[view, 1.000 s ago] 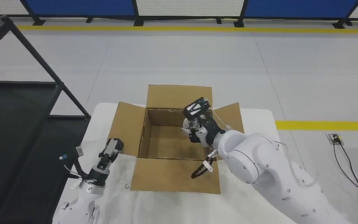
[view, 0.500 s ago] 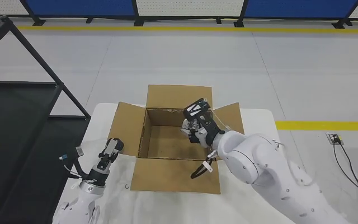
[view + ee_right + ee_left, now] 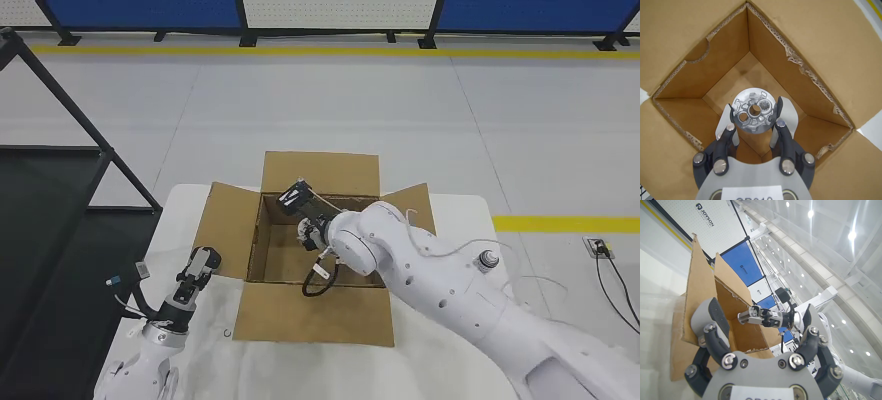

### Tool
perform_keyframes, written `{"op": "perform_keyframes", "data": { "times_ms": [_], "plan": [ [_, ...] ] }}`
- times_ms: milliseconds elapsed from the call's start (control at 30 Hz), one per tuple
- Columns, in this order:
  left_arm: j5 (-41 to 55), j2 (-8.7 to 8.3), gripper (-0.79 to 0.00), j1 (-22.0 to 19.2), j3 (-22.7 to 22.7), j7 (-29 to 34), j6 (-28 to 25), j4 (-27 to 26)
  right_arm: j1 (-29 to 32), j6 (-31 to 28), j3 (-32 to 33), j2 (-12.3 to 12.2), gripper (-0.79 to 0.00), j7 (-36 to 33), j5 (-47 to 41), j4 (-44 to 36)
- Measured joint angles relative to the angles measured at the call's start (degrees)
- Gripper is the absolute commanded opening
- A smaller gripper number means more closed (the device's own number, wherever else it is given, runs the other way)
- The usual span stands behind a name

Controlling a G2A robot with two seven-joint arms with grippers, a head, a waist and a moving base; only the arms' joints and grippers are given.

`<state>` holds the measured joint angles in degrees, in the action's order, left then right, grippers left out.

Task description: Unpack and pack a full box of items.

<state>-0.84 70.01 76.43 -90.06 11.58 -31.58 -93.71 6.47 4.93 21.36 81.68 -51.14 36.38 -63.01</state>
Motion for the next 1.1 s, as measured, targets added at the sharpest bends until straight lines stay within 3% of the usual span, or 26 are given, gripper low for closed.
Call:
{"op": "perform_keyframes", "data": {
  "times_ms": [300,633,700,733,767,900,967,1067,1100],
  "plan": [
    [0.00,0.00,0.000,0.00,0.00,0.00,0.00,0.00,-0.69,-0.83,-4.98,10.97,-0.785,5.65,-4.18,20.96],
    [0.00,0.00,0.000,0.00,0.00,0.00,0.00,0.00,-1.04,0.04,-5.01,18.89,-0.785,10.21,-5.90,36.06],
    [0.00,0.00,0.000,0.00,0.00,0.00,0.00,0.00,-1.24,-0.47,-4.80,20.05,-0.711,10.39,-6.13,38.45],
    [0.00,0.00,0.000,0.00,0.00,0.00,0.00,0.00,-1.36,-0.64,-4.73,20.50,-0.566,10.48,-6.14,39.31],
    [0.00,0.00,0.000,0.00,0.00,0.00,0.00,0.00,-1.47,-0.84,-4.67,20.94,-0.471,10.54,-6.12,40.08],
    [0.00,0.00,0.000,0.00,0.00,0.00,0.00,0.00,-1.90,-2.69,-4.46,22.65,-0.422,10.13,-5.80,43.03],
    [0.00,0.00,0.000,0.00,0.00,0.00,0.00,0.00,-2.03,-3.07,-4.38,23.26,-0.357,10.04,-5.56,44.03],
    [0.00,0.00,0.000,0.00,0.00,0.00,0.00,0.00,-2.23,-3.66,-4.16,24.16,-0.105,10.07,-5.25,45.36],
    [0.00,0.00,0.000,0.00,0.00,0.00,0.00,0.00,-2.30,-3.98,-4.06,24.46,-0.062,10.09,-5.12,45.83]
  ]
}}
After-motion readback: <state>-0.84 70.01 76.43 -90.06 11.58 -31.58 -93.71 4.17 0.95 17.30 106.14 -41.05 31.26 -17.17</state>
